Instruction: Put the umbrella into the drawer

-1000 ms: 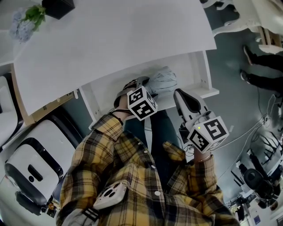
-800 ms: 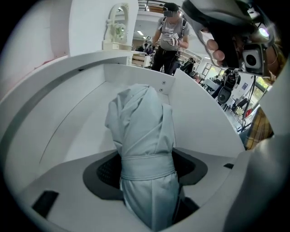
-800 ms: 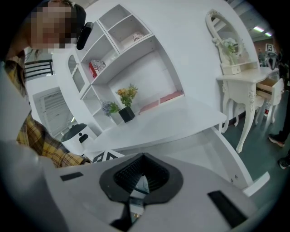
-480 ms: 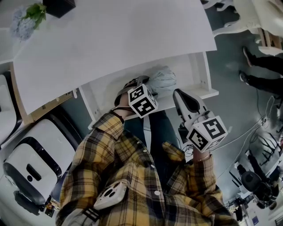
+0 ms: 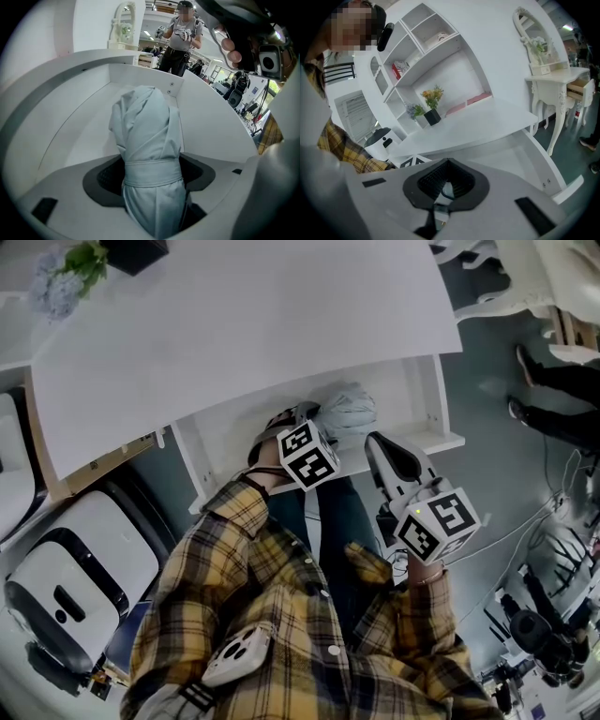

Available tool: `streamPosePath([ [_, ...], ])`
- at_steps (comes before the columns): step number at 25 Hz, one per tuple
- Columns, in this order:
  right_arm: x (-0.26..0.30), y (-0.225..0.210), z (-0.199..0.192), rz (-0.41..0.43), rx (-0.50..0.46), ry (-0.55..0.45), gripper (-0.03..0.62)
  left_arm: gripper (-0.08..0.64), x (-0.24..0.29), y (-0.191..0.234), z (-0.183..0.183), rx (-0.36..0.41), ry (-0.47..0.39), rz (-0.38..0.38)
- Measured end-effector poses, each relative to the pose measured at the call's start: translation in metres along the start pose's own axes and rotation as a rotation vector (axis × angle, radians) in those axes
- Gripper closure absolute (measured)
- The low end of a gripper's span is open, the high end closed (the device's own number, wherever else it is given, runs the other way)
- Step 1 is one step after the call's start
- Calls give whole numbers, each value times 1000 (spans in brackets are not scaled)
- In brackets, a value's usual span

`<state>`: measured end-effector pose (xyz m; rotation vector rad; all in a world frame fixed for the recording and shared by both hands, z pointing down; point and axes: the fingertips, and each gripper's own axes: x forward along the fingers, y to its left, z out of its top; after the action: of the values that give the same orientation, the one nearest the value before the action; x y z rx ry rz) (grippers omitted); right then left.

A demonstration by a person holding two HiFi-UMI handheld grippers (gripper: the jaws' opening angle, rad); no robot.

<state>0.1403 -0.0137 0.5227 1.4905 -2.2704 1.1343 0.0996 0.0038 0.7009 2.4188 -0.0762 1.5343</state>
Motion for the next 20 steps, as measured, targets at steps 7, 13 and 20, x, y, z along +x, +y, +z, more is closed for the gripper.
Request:
streamPosePath([
  [7,1,1,1,0,-1,2,575,221,-1,1,1,-8,4,-2],
  [13,0,2,1,3,-7,3,575,211,-3,3,2,-5,-7,21],
  [20,0,6,4,8,-14,2,575,209,-11,7,1,4,-16,47],
])
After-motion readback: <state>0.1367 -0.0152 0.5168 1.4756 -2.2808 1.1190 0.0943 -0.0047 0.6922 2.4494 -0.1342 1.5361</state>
